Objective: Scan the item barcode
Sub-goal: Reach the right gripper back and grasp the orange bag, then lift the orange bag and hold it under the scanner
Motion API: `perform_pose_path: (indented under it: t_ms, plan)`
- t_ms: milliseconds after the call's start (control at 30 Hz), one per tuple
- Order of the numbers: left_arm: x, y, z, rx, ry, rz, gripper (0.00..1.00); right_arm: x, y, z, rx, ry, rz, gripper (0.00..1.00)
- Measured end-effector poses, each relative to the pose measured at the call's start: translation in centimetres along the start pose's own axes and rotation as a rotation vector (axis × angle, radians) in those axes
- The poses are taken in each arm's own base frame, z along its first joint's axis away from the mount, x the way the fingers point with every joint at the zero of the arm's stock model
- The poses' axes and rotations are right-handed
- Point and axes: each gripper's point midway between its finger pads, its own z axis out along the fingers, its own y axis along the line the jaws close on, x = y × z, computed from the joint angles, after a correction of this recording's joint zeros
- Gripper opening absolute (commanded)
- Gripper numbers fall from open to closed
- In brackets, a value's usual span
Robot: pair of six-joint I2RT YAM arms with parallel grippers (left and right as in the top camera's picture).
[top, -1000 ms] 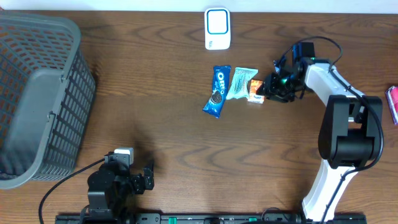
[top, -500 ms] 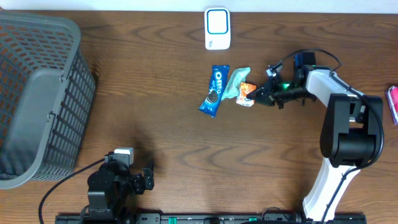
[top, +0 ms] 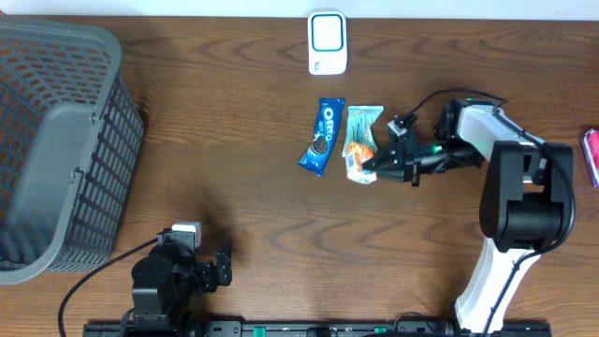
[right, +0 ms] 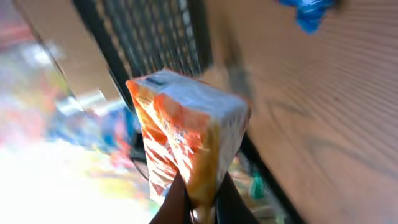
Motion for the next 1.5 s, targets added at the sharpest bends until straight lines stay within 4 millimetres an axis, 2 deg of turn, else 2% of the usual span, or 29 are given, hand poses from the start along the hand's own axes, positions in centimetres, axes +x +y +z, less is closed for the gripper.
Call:
perform_pose_path:
  t_ms: [200,333,433,567,733,933,1033,1167,1233,1267,1400,1500]
  plan:
    - [0.0,0.0,0.0,0.000,0.000,0.000,0.98,3.4,0.8,1.6,0.003,0.136,-0.316,0.01]
    - [0.0,0.0,0.0,0.000,0.000,0.000,0.98,4.5,0.7,3.0,0.002,0.210,-0.493,0.01]
    - [0.0,0.0,0.0,0.000,0.000,0.000,0.98,5.0,0.8,3.9,-0.006,0.240,-0.549,0.01]
    - [0.0,0.0,0.0,0.000,0.000,0.000,0.98,4.9,1.4,4.4,-0.031,0.224,-0.566,0.01]
    - [0.0,0.0,0.0,0.000,0.000,0.000,0.98,3.4,3.1,4.6,-0.085,0.133,-0.516,0.01]
    - [0.0,0.0,0.0,0.000,0.000,0.000,0.98,0.2,7.4,4.1,-0.127,0.050,-0.527,0.02]
    - [0.0,0.0,0.0,0.000,0.000,0.000,0.98,-1.4,10.2,3.7,-0.137,0.023,-0.590,0.01]
    - [0.0,0.0,0.0,0.000,0.000,0.000,0.98,-3.7,12.2,3.3,-0.105,0.011,-0.694,0.02]
    - [0.0,0.0,0.0,0.000,0.000,0.000,0.98,-5.8,12.0,3.3,-0.019,0.007,-0.729,0.01]
    - [0.0,0.0,0.0,0.000,0.000,0.000,0.98,-7.6,11.0,3.2,0.078,-0.008,-0.715,0.01]
    - [0.0,0.0,0.0,0.000,0.000,0.000,0.98,-12.7,5.9,1.6,0.490,-0.158,-0.455,0.01]
    - [0.0,0.0,0.0,0.000,0.000,0.000,0.98,-15.8,4.2,0.0,0.675,-0.311,-0.370,0.01]
